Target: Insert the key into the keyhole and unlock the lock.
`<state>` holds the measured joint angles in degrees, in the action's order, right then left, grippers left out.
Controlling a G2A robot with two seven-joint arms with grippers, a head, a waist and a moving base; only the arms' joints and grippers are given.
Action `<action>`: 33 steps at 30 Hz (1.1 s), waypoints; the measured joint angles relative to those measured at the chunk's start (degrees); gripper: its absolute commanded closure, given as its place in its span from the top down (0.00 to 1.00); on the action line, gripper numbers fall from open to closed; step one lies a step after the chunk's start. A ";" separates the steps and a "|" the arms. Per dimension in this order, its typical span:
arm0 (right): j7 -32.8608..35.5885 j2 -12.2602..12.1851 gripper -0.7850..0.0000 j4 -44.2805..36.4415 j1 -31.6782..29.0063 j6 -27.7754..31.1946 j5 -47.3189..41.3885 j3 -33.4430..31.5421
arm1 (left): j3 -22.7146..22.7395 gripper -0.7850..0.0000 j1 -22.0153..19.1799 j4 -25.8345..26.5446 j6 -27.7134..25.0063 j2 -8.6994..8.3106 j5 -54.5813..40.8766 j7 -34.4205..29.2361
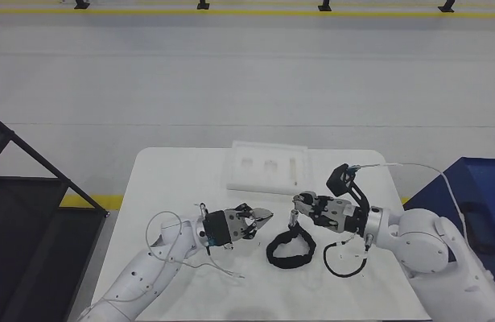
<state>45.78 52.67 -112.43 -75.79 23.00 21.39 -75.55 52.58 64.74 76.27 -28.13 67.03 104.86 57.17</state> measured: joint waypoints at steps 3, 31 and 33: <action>0.55 -0.05 0.00 0.67 -0.21 0.00 0.83 0.19 | -0.35 0.00 -0.23 -1.19 0.24 -0.07 1.15 -0.38; -0.41 0.62 1.00 13.27 4.68 9.84 1.49 5.81 | 3.17 1.00 -5.99 -4.02 -20.35 -2.22 -1.35 -11.87; -1.29 0.68 1.00 14.67 5.97 14.53 1.82 6.21 | 3.87 1.00 -7.78 -4.60 -24.13 -2.57 -1.36 -13.61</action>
<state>44.50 53.35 -97.75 -69.82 37.53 23.21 -69.35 56.45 56.96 71.66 -52.27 64.46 103.50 43.56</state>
